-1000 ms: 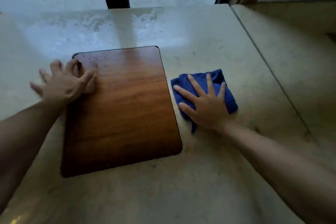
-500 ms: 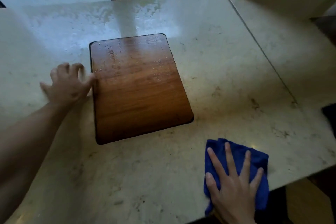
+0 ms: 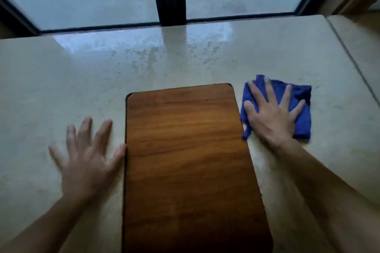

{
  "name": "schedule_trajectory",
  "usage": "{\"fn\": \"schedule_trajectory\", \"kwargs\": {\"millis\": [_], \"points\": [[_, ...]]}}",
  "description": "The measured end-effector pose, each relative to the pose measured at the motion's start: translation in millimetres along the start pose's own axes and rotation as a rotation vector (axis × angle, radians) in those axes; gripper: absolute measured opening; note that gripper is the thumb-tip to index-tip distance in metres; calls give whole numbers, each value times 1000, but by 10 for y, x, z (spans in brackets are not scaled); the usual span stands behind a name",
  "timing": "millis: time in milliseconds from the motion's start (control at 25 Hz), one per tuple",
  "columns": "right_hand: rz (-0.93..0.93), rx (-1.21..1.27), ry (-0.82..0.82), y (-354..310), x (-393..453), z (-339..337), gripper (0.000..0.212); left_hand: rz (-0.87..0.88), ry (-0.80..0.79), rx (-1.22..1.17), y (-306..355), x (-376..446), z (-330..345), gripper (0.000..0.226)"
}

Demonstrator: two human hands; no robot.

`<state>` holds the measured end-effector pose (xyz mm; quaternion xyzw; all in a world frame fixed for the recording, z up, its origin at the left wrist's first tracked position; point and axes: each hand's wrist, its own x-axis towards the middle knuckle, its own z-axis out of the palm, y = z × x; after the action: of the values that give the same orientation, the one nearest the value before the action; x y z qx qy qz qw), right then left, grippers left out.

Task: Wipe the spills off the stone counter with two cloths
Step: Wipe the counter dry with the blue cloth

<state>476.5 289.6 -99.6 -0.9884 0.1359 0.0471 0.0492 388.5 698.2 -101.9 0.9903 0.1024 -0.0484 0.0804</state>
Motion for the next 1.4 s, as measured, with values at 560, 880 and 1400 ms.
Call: {"fn": "schedule_trajectory", "kwargs": {"millis": [560,880,1400], "points": [[-392,76,-132,-1445,1796,-273,58,12,-3,63,14,-23,-5,79],[-508,4,-139,-907,-112,-43,58,-4,6,-10,22,-22,-46,77],[-211,-53,-110,43,-4733,346,81,103,83,-34,-23,-93,4,70]]}}
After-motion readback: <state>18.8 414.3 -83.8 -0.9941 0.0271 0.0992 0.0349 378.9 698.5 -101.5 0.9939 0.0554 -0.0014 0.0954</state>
